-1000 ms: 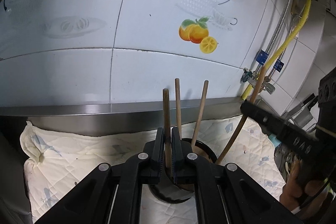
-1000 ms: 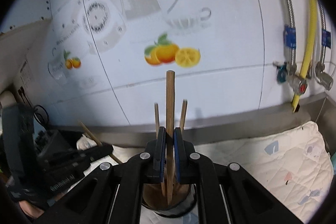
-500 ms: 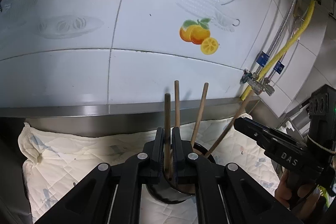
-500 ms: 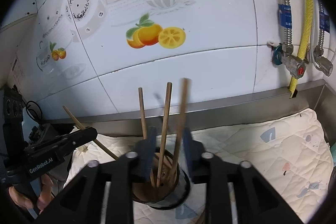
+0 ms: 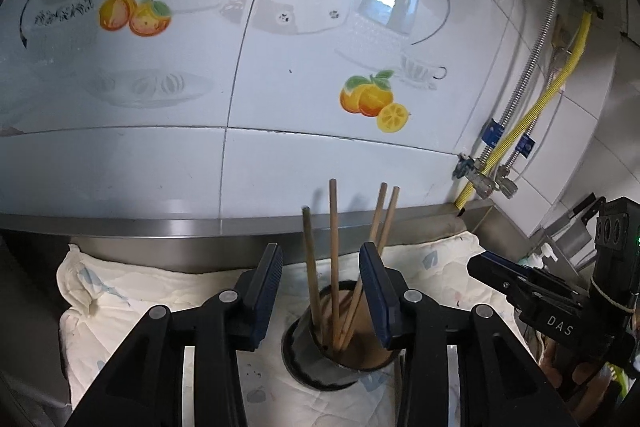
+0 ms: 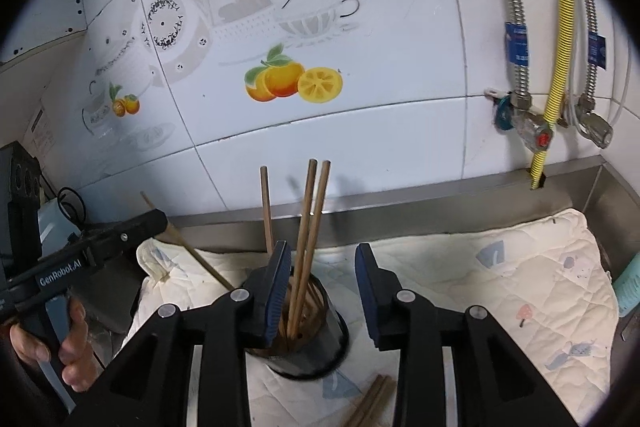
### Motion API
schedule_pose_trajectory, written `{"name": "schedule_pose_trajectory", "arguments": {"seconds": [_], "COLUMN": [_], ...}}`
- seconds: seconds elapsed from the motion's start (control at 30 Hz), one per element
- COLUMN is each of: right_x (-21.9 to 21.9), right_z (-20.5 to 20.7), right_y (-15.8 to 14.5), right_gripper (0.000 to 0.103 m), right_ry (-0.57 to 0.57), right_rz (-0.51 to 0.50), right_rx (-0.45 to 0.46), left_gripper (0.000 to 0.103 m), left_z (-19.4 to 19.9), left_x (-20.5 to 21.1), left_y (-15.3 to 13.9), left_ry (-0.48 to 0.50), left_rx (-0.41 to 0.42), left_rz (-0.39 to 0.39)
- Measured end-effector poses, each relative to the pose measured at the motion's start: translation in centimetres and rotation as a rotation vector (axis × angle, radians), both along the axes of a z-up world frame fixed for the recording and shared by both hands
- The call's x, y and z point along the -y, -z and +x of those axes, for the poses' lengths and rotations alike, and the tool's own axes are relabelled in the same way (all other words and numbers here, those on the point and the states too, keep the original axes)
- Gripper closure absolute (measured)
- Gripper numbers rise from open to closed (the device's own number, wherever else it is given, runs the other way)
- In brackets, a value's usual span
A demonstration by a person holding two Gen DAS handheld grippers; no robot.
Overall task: Organize utensils
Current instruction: 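Open the right gripper while the left gripper opens, releasing chopsticks into the cup, then withdraw both tools from the cup toward the remaining chopsticks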
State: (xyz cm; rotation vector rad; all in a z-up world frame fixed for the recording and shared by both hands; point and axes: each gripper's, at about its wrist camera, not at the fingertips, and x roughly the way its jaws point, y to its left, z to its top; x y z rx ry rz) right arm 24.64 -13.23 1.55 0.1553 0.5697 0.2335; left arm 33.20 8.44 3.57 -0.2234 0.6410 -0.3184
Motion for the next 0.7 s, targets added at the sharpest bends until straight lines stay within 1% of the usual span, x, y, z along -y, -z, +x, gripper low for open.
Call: {"name": "schedule_pose_trajectory", "arguments": {"seconds": [0.17,0.4,0.7], "right_x": [1.3,3.4,6.6], "right_z": [-1.9,-4.5,-8.0], "right_y": [0.6,1.8,4.8], "right_gripper": [0.066,0.066,0.066], "right_ry": [0.012,0.032,0.073], "right_rz": [-0.012,-0.014,-0.024], "right_rx": [-0.018,-0.052,-0.123], "left_gripper": [0.060,0.060,0.060], "left_z": [-1.9,-4.9,-8.2], "left_x": [0.4,1.8,4.2], "left_y": [0.0,0.8,2.4], "left_ry": [0.006,0.031,0.083], "left_rx": [-0.003,-0.021,-0.059], "left_rz": [0.011,0.027,0.027]}}
